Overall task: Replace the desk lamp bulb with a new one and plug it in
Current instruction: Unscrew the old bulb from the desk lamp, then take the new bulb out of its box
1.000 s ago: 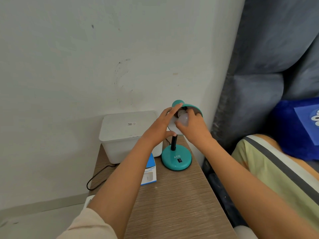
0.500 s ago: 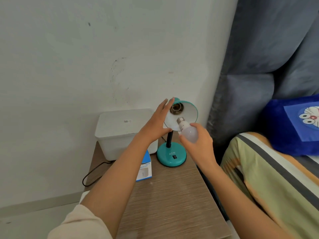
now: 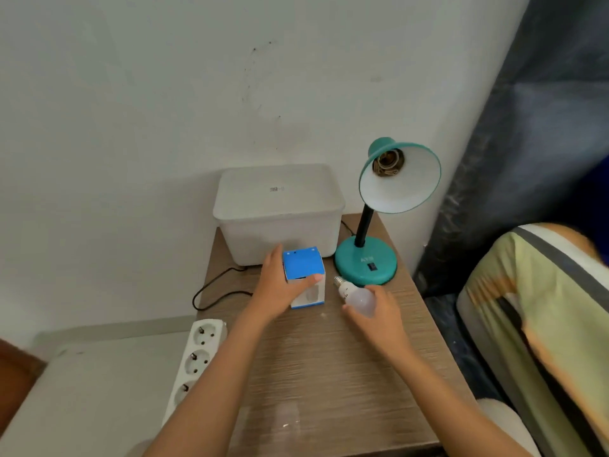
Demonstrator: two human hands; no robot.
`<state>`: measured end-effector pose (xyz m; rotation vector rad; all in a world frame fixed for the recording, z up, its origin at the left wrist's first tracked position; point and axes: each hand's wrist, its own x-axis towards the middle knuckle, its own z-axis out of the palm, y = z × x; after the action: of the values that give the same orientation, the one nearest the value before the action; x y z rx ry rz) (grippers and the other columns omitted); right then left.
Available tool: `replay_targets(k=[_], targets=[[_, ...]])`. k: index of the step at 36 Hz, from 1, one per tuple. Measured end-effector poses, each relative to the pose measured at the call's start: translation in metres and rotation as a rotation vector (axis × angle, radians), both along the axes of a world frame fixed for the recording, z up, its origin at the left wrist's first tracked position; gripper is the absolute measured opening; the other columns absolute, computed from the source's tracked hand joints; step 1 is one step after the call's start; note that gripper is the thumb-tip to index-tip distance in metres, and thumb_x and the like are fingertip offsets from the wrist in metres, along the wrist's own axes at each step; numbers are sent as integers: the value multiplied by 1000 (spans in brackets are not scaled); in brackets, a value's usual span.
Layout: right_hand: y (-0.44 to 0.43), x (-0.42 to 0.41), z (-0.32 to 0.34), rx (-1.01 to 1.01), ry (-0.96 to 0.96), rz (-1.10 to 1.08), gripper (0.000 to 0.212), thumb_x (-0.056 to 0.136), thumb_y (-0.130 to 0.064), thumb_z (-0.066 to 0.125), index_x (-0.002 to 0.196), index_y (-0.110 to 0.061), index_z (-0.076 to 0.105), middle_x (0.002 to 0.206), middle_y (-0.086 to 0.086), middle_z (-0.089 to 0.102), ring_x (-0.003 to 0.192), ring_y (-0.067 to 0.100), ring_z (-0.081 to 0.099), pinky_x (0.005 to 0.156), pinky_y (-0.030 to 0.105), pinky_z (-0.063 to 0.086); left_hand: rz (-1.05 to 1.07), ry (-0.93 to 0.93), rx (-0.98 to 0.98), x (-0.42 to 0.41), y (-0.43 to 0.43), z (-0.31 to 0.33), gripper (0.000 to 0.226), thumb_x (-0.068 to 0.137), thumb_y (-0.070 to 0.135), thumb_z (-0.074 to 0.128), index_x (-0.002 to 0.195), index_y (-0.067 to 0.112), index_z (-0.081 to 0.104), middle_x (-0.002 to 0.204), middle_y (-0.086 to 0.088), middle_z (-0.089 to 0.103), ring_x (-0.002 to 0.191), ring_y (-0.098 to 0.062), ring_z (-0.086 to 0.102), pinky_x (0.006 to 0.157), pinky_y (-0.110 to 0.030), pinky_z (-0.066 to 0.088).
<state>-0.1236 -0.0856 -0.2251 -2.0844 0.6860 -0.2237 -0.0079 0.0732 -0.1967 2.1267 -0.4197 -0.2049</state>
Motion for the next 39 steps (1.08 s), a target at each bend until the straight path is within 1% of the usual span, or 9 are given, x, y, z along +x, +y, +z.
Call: replay_targets(k=[2, 6, 14, 20, 24, 27, 30, 33, 39], targets=[[1, 10, -2, -8, 58, 15, 61, 78, -33, 70, 129, -13, 43, 128, 10, 43, 113, 22, 46, 94, 32, 38, -22, 57, 1, 4, 1, -8, 106, 62, 51, 82, 143, 12, 25, 135, 3, 34, 127, -13, 35, 104, -28, 31], [0, 25, -5, -60, 69, 30, 63, 78, -29, 70, 130, -9, 41, 129, 12, 44, 118, 24, 44, 95, 31, 36, -40, 105, -48, 10, -2, -16, 118, 64, 39, 85, 150, 14, 9, 151, -2, 22, 139, -15, 24, 105, -24, 22], [-5, 36, -7, -84, 77, 41, 61, 76, -34, 71, 126, -10, 45, 125, 11, 53, 113, 25, 51, 95, 36, 45, -74, 157, -116, 20, -3, -28, 120, 57, 31, 90, 150, 23, 14, 145, 3, 39, 133, -13, 38, 111, -38, 34], [-3, 32, 7, -170, -86, 60, 60, 84, -30, 66, 133, -4, 45, 135, 13, 51, 125, 25, 48, 105, 34, 38, -111, 121, -136, 16, 5, -33, 110, 63, 27, 87, 148, 25, 18, 147, 4, 35, 126, -4, 33, 104, -27, 33], [-3, 44, 31, -252, -179, 239, 47, 87, -25, 63, 128, -6, 51, 128, 9, 58, 118, 19, 53, 96, 23, 40, -145, 130, -123, 13, 11, -34, 107, 66, 25, 85, 148, 26, 17, 149, 4, 32, 123, 0, 30, 101, -24, 31], [-3, 59, 49, -371, -166, 436, 44, 88, -23, 62, 128, -9, 52, 128, 7, 57, 118, 16, 52, 100, 24, 41, -165, 158, -119, 13, 17, -35, 108, 65, 26, 86, 148, 28, 17, 150, 5, 32, 131, -7, 34, 108, -31, 34], [-2, 73, 63, -501, -73, 658, 50, 86, -26, 63, 132, -13, 48, 133, 4, 53, 120, 15, 50, 99, 24, 39, -193, 188, -109, 13, 21, -33, 108, 64, 25, 87, 148, 27, 18, 147, 4, 34, 131, -11, 37, 108, -38, 39], [1, 82, 70, -609, 47, 826, 57, 85, -30, 62, 136, -15, 42, 137, 1, 47, 122, 16, 46, 98, 25, 37, -223, 198, -92, 14, 23, -31, 108, 66, 22, 85, 149, 26, 16, 147, 3, 35, 124, -6, 39, 104, -31, 42], [0, 91, 76, -674, 159, 930, 58, 85, -33, 63, 138, -17, 45, 143, 1, 41, 127, 18, 43, 100, 30, 41, -244, 195, -61, 14, 23, -30, 110, 66, 27, 85, 149, 29, 13, 152, 3, 30, 132, -10, 36, 109, -39, 38]])
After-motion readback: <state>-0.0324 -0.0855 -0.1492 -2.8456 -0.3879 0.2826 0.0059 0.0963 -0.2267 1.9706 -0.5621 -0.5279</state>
